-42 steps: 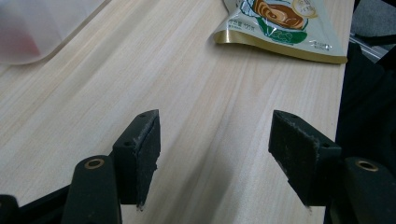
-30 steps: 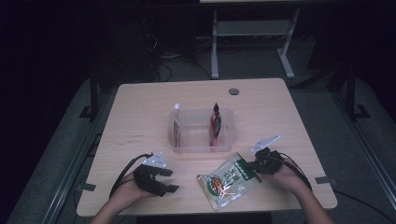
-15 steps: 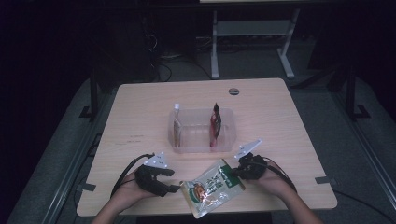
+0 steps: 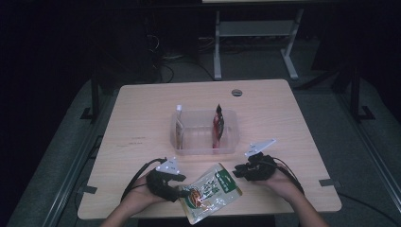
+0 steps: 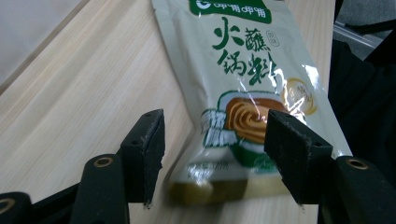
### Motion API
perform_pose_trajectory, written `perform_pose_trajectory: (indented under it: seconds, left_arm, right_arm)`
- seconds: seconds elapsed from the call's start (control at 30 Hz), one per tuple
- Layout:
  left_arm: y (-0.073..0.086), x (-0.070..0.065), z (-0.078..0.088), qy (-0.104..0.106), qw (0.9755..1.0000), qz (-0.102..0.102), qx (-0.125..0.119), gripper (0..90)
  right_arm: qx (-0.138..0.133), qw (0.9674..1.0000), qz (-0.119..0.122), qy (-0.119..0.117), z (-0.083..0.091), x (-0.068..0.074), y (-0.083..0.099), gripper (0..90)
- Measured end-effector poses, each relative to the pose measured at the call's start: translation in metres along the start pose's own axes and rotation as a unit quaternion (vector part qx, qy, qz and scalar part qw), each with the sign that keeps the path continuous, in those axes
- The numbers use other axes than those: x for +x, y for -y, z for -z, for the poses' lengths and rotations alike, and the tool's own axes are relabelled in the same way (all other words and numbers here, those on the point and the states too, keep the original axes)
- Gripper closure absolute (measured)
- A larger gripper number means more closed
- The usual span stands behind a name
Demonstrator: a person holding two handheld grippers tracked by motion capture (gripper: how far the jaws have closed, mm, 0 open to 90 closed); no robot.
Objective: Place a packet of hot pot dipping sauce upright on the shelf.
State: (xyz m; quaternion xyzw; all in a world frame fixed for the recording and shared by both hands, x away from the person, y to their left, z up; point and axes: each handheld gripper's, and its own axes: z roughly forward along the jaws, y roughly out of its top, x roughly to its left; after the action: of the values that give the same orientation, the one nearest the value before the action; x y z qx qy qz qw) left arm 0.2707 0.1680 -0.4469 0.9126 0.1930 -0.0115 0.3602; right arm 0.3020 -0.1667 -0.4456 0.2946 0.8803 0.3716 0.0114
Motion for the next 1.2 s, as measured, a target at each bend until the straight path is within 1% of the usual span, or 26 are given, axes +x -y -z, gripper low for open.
perform_pose_trajectory:
  seconds: [0.03,0.07,0.13,0.2,0.27,0.33,0.37,0.4,0.43,0.57,0.6,0.63,0.8,0.87,0.9,0.97,1.13,1.17,1.2]
  left_arm:
    - [-0.001,-0.001,-0.002,0.001,1.0000,0.000,0.002,39.1]
    - [-0.002,-0.002,-0.004,0.001,1.0000,-0.001,0.004,39.4]
    - [-0.003,-0.003,-0.008,0.003,1.0000,0.000,0.008,41.0]
    - [-0.004,-0.004,-0.011,0.004,0.9999,-0.004,0.013,41.7]
    - [-0.005,-0.004,-0.013,0.004,0.9998,-0.008,0.017,43.0]
    - [-0.005,-0.004,-0.015,0.003,0.9998,-0.007,0.018,44.9]
    - [-0.006,-0.003,-0.015,0.002,0.9998,-0.007,0.017,45.8]
    - [-0.006,-0.003,-0.016,0.002,0.9998,-0.004,0.018,46.2]
    - [-0.006,-0.002,-0.016,0.003,0.9998,-0.006,0.021,47.8]
    - [-0.006,-0.001,-0.019,0.009,0.9997,-0.003,0.023,50.5]
    - [-0.007,-0.002,-0.020,0.009,0.9997,-0.004,0.023,51.4]
    - [-0.007,-0.002,-0.021,0.006,0.9997,-0.006,0.023,51.4]
    - [-0.008,-0.003,-0.022,0.001,0.9997,-0.001,0.025,55.6]
    - [-0.009,-0.003,-0.022,-0.002,0.9996,-0.004,0.029,58.7]
    - [-0.010,-0.004,-0.022,-0.003,0.9995,-0.003,0.030,61.1]
    - [-0.011,-0.004,-0.022,-0.001,0.9995,0.003,0.032,65.3]
    - [-0.012,-0.003,-0.023,0.008,0.9992,0.006,0.038,79.5]
    - [-0.012,-0.002,-0.024,0.013,0.9991,0.007,0.039,82.5]
    - [-0.012,-0.002,-0.024,0.015,0.9991,0.008,0.040,83.8]
  right_arm:
    - [-0.005,0.9999,-0.008,0.004,0.004,0.000,0.002,64.2]
    - [-0.010,0.9999,-0.007,0.010,0.008,-0.001,0.003,62.1]
    - [-0.021,0.9993,-0.024,0.017,0.016,0.000,0.008,57.0]
    - [-0.023,0.9991,-0.026,0.026,0.023,0.002,0.016,55.3]
    - [-0.019,0.9988,-0.036,0.028,0.027,0.004,0.022,53.1]
    - [-0.018,0.9988,-0.032,0.034,0.028,0.003,0.026,51.8]
    - [-0.020,0.9984,-0.038,0.036,0.029,0.003,0.026,50.9]
    - [-0.025,0.9984,-0.035,0.037,0.029,0.002,0.026,50.3]
    - [-0.026,0.9983,-0.036,0.037,0.028,0.001,0.026,50.1]
    - [-0.016,0.9985,-0.038,0.036,0.025,0.002,0.027,49.1]
    - [-0.015,0.9986,-0.036,0.037,0.024,0.001,0.028,48.8]
    - [-0.015,0.9986,-0.036,0.036,0.024,0.001,0.028,48.6]
    - [-0.019,0.9985,-0.033,0.039,0.025,0.002,0.029,46.8]
    - [-0.020,0.9985,-0.030,0.040,0.025,0.001,0.029,46.5]
    - [-0.018,0.9983,-0.036,0.041,0.025,0.002,0.029,46.2]
    - [-0.018,0.9983,-0.038,0.042,0.024,0.002,0.029,46.1]
    - [-0.014,0.9984,-0.034,0.043,0.024,0.002,0.029,46.2]
    - [-0.014,0.9984,-0.033,0.043,0.024,0.002,0.029,46.1]
    - [-0.014,0.9985,-0.033,0.042,0.023,0.001,0.029,46.2]
